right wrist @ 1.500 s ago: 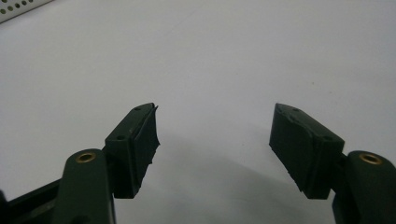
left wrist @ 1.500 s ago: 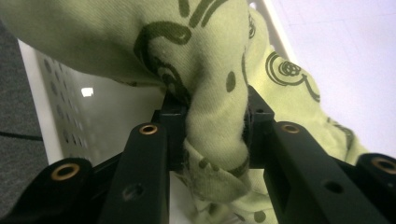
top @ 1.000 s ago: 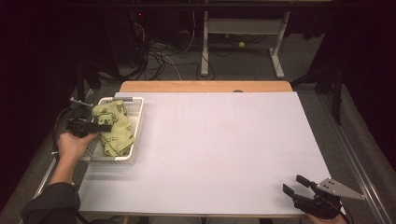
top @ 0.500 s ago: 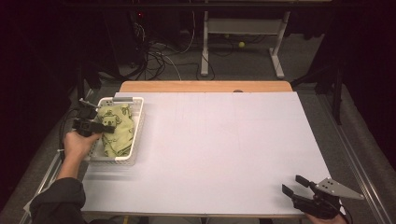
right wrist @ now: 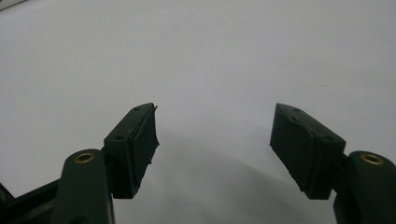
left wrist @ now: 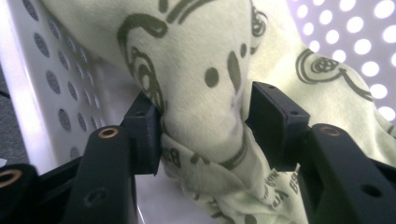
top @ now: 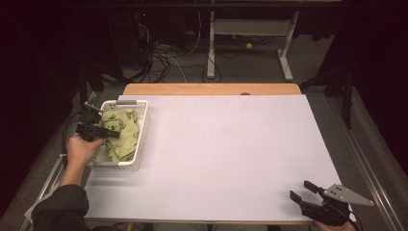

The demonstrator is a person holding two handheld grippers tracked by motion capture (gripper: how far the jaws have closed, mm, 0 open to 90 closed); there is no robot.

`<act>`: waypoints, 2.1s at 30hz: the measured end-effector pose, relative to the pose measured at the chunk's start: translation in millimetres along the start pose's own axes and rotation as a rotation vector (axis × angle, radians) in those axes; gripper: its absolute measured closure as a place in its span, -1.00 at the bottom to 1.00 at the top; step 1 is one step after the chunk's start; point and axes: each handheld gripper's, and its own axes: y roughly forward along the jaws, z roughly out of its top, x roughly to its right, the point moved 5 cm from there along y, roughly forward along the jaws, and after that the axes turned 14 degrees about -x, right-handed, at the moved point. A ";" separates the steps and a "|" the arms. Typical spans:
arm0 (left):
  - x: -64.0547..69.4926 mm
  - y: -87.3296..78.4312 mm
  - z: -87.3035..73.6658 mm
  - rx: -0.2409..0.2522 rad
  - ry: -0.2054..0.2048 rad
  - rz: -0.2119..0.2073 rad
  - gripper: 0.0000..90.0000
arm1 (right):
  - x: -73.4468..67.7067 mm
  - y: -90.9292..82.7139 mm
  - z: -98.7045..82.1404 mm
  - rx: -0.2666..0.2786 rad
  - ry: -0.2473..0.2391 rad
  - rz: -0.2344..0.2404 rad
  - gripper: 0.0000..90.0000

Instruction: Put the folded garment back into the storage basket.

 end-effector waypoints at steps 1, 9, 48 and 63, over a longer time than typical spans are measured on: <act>0.8 -1.0 -0.6 0.001 0.002 0.004 -0.07 | -0.1 0.1 0.1 -0.001 -0.002 -0.001 -0.29; 6.8 -8.5 -4.8 0.022 0.008 0.036 -0.08 | -0.4 -0.6 0.0 0.004 -0.006 0.003 -0.28; 11.3 -6.9 -8.7 0.055 -0.030 0.088 -0.09 | -1.5 0.4 0.8 0.002 -0.011 0.009 -0.29; 26.2 -19.6 -17.0 0.104 0.002 0.105 -0.21 | -2.4 5.9 6.8 0.001 -0.030 0.026 -0.29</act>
